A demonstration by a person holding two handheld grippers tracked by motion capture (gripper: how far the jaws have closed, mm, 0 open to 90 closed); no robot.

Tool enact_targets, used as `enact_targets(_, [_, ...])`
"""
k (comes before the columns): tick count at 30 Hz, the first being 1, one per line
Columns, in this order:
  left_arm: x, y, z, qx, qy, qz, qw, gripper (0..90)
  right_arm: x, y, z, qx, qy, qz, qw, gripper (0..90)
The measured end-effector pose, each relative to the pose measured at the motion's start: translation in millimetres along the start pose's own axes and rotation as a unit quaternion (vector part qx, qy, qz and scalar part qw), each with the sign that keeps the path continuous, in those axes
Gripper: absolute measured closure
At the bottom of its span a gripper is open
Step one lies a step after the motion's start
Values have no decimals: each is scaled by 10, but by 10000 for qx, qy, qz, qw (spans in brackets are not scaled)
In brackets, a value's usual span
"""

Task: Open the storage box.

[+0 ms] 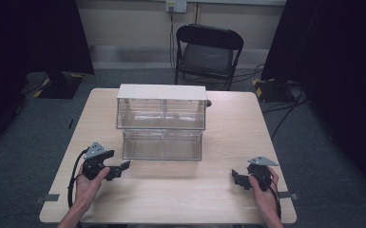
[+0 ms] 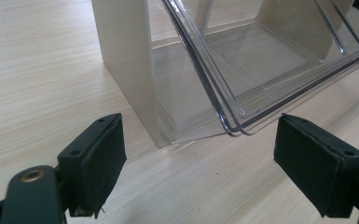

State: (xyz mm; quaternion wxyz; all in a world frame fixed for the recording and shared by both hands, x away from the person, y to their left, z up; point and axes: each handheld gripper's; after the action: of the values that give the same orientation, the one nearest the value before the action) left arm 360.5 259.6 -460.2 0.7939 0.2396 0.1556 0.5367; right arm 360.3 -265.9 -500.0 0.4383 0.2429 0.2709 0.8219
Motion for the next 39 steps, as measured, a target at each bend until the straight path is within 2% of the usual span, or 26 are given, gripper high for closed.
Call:
enact_targets(10, [4, -3, 26, 5, 32, 61, 10000, 155, 0, 0, 0, -1, 0, 0, 10000, 130])
enact_targets(14, [20, 14, 39, -109, 231, 35, 9997, 161, 0, 0, 0, 0, 0, 0, 10000, 130])
enact_targets(16, [19, 8, 39, -66, 116, 74, 9999, 163, 0, 0, 0, -1, -1, 1, 10000, 130])
enact_targets(21, [25, 15, 50, -80, 111, 5, 9999, 174, -1, 0, 0, 1, 2, 0, 10000, 130])
enact_targets(22, [32, 21, 60, -76, 50, 13, 10000, 174, -1, 0, 0, 1, 2, 0, 10000, 130])
enact_targets(34, [5, 26, 121, -76, 37, -75, 9999, 154, -1, 0, 0, 0, 3, 1, 10000, 130])
enact_targets(36, [7, 24, 137, -46, -18, -45, 10000, 156, -1, 0, 0, 2, 1, 2, 10000, 127])
enact_targets(39, [17, 26, 157, -116, 56, -78, 9999, 159, -4, -9, 8, 15, -10, 0, 10000, 114])
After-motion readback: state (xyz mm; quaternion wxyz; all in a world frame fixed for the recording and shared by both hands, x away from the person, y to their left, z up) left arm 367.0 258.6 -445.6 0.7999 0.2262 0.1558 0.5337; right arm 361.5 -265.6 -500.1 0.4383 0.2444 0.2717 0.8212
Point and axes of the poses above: each handheld gripper's, and its own axes: y roughly backward along the jaws, z roughly out of its top, x roughly to its left, and after that the axes turned 15 degrees about z, right-handed
